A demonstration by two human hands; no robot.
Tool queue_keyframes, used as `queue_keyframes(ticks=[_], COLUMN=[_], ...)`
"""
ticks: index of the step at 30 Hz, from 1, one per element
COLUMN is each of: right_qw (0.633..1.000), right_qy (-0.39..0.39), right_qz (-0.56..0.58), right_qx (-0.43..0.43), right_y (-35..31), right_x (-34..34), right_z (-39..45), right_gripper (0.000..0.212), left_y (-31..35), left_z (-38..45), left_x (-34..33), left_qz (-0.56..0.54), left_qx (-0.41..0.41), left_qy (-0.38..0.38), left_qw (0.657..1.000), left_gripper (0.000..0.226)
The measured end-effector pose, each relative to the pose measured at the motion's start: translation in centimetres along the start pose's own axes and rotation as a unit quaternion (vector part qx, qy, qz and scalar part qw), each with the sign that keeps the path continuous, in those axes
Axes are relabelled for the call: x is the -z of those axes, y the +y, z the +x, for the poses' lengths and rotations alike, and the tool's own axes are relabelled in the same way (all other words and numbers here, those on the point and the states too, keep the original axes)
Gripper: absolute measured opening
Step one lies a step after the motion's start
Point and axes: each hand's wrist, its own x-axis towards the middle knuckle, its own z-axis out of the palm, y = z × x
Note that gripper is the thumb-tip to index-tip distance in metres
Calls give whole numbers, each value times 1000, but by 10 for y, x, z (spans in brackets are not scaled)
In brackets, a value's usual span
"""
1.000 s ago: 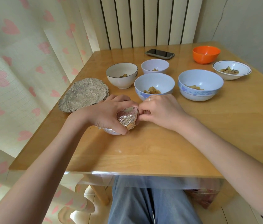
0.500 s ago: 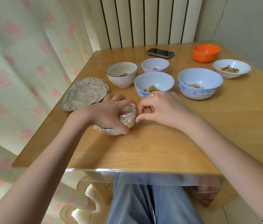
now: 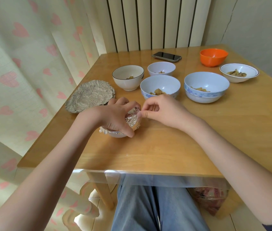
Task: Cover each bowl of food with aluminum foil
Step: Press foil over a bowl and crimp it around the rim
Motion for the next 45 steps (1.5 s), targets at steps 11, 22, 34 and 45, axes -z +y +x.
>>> queue_keyframes(ticks=[11,22,34,45], right_qw=[965,982,995,980], right_qy=[60,39,63,52], right_qz=[254,182,65,-148], right_qx=[-33,-32,38,121], right_y=[4,4,8,2], right_x=[-32,-39,-31,-11], right_z=[-12,-28,-10,3], right_gripper=[17,57,24,6], left_y=[-1,0,-18,-20], left_z=[-1,-3,-7,-6], left_x=[-1,2,-8,-12], left_qz=[12,48,-38,-64], left_qx=[10,21,-47,-49], left_qy=[-6,-27,48,54], left_qw=[1000,998,997,995], left_gripper=[98,132,98,100])
